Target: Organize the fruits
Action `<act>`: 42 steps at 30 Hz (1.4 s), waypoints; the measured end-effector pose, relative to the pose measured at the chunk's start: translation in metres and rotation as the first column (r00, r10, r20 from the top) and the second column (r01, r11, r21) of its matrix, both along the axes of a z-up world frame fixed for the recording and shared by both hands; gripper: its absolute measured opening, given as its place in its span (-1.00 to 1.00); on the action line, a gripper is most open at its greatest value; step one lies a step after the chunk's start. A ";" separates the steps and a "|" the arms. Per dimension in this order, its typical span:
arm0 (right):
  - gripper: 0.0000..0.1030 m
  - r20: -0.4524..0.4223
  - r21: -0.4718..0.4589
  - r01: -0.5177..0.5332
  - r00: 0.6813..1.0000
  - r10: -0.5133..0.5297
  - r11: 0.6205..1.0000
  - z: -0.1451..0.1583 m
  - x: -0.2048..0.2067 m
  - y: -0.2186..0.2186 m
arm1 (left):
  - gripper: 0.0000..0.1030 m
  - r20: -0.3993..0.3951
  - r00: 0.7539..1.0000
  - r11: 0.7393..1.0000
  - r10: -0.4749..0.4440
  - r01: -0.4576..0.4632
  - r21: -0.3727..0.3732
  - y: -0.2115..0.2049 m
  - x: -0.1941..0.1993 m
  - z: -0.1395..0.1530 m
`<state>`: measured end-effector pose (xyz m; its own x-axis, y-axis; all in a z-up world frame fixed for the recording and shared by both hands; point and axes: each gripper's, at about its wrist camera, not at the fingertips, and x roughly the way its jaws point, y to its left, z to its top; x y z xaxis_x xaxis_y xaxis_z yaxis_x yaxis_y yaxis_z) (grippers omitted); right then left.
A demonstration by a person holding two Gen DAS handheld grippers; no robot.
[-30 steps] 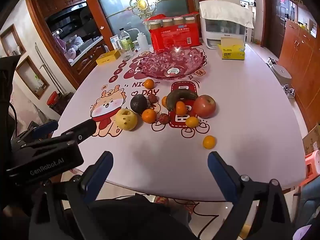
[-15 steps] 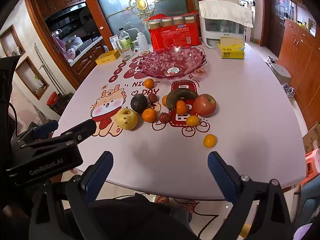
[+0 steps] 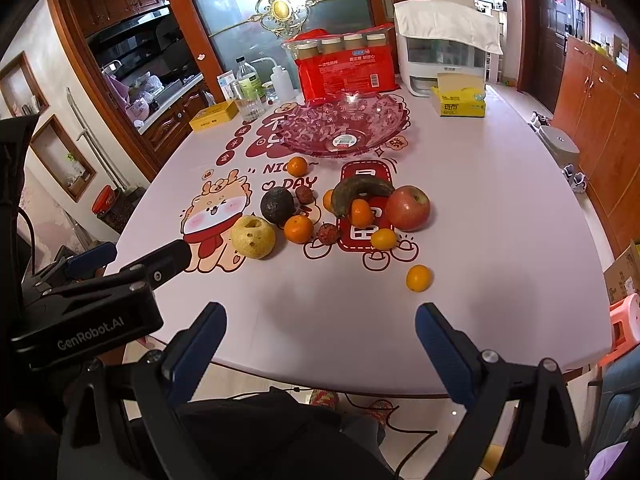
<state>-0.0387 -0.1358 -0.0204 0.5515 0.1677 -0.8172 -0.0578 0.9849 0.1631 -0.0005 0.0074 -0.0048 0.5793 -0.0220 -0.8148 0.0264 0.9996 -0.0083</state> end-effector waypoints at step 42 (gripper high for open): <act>0.87 0.170 -0.043 0.349 0.926 -0.337 0.936 -0.040 0.002 -0.016 | 0.99 -0.185 0.972 0.989 -0.146 0.138 -0.053 0.072 0.087 -0.062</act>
<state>-0.0368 -0.1520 -0.0603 0.6873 -0.1098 -0.7180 0.2664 0.9578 0.1085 0.0863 0.0799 -0.0665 0.4047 -0.1276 -0.9055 0.1620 0.9846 -0.0663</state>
